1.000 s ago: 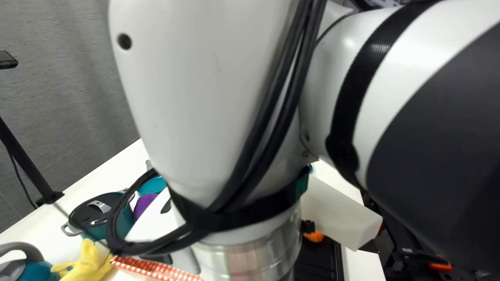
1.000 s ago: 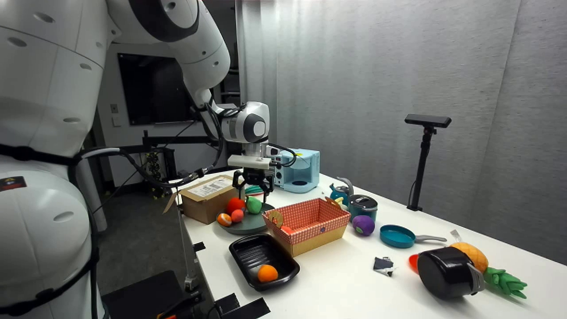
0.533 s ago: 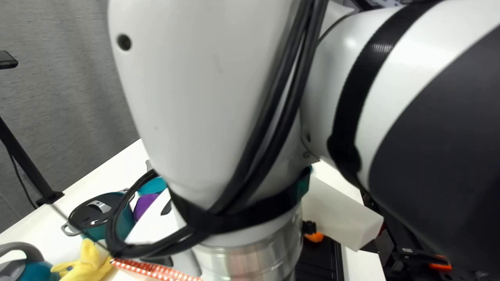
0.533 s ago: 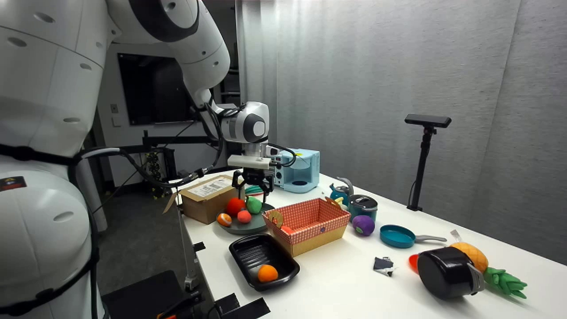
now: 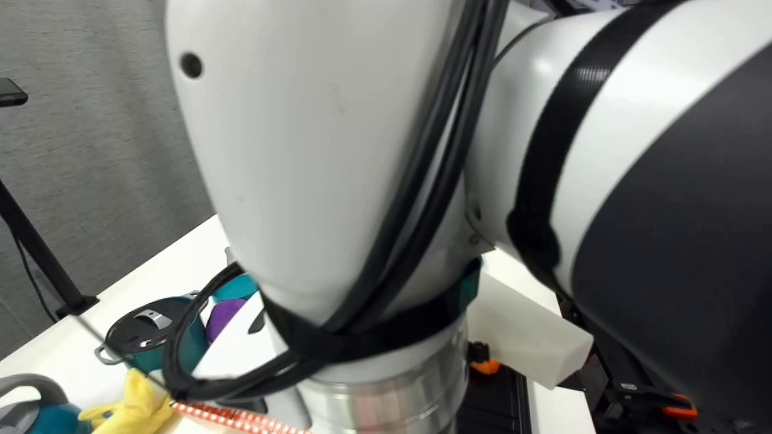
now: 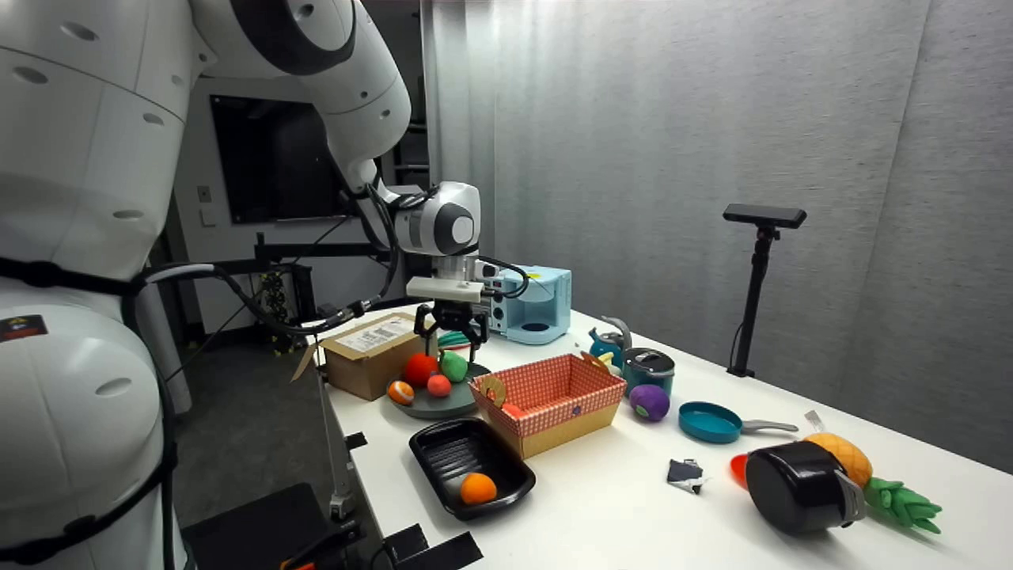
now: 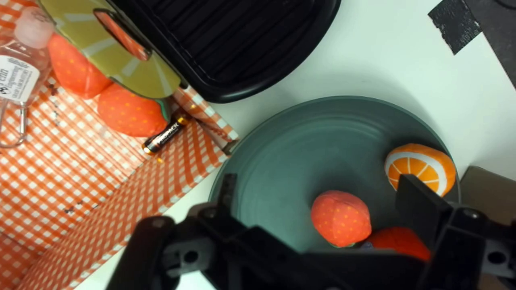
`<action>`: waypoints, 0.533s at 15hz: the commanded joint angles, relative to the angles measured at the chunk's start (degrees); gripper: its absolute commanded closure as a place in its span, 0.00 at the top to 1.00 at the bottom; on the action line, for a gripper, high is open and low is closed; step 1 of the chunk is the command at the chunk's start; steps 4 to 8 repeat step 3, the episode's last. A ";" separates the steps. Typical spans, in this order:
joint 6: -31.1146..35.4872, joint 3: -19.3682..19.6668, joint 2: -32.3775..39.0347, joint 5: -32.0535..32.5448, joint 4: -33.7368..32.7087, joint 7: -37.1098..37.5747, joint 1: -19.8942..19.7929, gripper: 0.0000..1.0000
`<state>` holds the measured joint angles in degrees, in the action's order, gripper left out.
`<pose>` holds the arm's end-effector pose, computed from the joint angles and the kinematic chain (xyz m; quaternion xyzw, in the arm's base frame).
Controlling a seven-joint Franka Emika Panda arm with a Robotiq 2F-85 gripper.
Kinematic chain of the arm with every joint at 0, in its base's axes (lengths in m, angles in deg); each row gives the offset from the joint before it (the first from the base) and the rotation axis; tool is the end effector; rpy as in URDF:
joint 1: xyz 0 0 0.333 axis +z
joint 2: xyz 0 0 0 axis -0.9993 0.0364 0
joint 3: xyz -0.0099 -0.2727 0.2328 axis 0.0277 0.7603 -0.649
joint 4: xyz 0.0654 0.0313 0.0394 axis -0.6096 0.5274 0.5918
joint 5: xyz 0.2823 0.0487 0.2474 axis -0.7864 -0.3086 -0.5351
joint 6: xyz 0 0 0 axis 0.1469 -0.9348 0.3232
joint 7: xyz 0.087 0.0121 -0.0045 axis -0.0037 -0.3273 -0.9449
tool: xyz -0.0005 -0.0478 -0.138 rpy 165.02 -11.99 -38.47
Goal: Remove one orange from the basket and put it on the grey plate
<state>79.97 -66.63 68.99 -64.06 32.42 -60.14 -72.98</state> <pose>0.5105 0.2925 0.2863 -0.9280 -0.3703 0.0343 0.0215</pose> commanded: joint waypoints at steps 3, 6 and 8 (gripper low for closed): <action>-0.15 -0.01 0.02 -0.01 -0.13 0.02 0.01 1.00; -0.15 -0.01 0.02 -0.01 -0.13 0.02 0.01 1.00; -0.15 -0.01 0.02 -0.01 -0.13 0.02 0.01 1.00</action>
